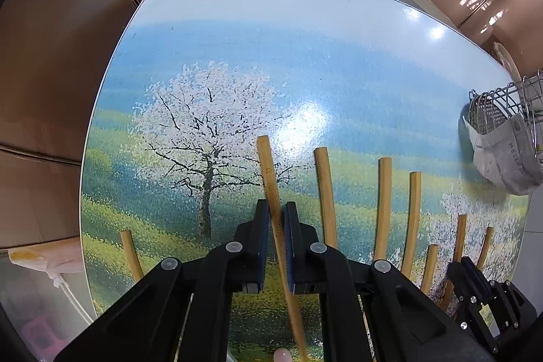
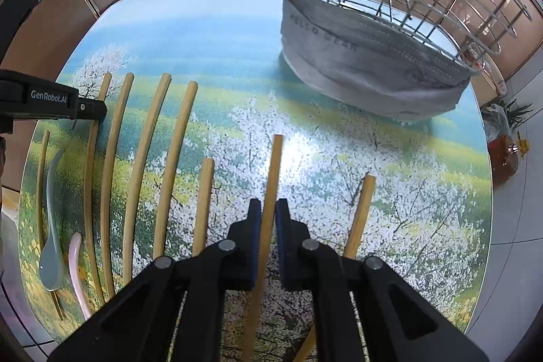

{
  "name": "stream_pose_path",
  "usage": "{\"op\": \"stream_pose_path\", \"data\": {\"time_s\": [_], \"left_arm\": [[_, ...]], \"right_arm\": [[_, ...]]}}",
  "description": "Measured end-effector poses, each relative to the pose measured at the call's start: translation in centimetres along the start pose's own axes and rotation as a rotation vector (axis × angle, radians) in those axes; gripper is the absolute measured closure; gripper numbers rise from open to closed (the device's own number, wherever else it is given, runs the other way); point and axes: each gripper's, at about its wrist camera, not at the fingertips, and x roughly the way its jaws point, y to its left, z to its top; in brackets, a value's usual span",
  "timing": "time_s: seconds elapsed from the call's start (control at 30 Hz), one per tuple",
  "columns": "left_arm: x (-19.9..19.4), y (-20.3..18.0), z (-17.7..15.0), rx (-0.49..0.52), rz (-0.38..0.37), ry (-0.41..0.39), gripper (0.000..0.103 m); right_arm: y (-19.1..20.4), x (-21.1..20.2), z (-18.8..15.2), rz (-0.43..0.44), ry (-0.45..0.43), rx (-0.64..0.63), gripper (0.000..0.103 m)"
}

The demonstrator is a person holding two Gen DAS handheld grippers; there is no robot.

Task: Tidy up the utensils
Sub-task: 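Close the left tool on a chopstick while the right tool grasps another chopstick, then carry both chopsticks into the wire holder and open both tools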

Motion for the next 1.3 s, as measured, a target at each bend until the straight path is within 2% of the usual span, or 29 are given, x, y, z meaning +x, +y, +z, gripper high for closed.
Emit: {"op": "stream_pose_path", "data": {"time_s": [0.2,0.3,0.5,0.63,0.8,0.9,1.07,1.3], "left_arm": [[-0.3,0.9,-0.7,-0.027,-0.013,-0.016,0.097],[-0.4,1.7,-0.8,-0.066,-0.054,-0.013,0.097],[-1.6,3.8,-1.4,-0.104,-0.112,-0.056,0.097],[-3.6,4.6,-2.7,-0.114,-0.141,-0.119,0.097],[-6.9,5.9,-4.8,-0.136,-0.191,-0.255,0.097],[-9.0,6.7,-6.1,-0.138,-0.195,-0.328,0.097],[-12.9,7.3,-8.0,-0.127,-0.216,-0.416,0.097],[-19.1,4.5,-8.1,-0.105,-0.293,-0.562,0.097]], "right_arm": [[-0.1,0.0,0.0,0.022,-0.008,0.026,0.096],[-1.0,-0.3,0.2,0.053,-0.021,0.050,0.096],[-1.7,-2.9,-0.3,0.099,-0.120,0.052,0.096],[-1.9,-5.2,-1.6,0.122,-0.217,0.050,0.096],[-3.2,-7.8,-4.0,0.165,-0.327,0.061,0.096],[-4.4,-9.6,-5.4,0.181,-0.394,0.070,0.096],[-4.2,-13.9,-6.7,0.195,-0.503,0.068,0.096],[-5.3,-21.0,-6.1,0.204,-0.679,0.074,0.097]]}}
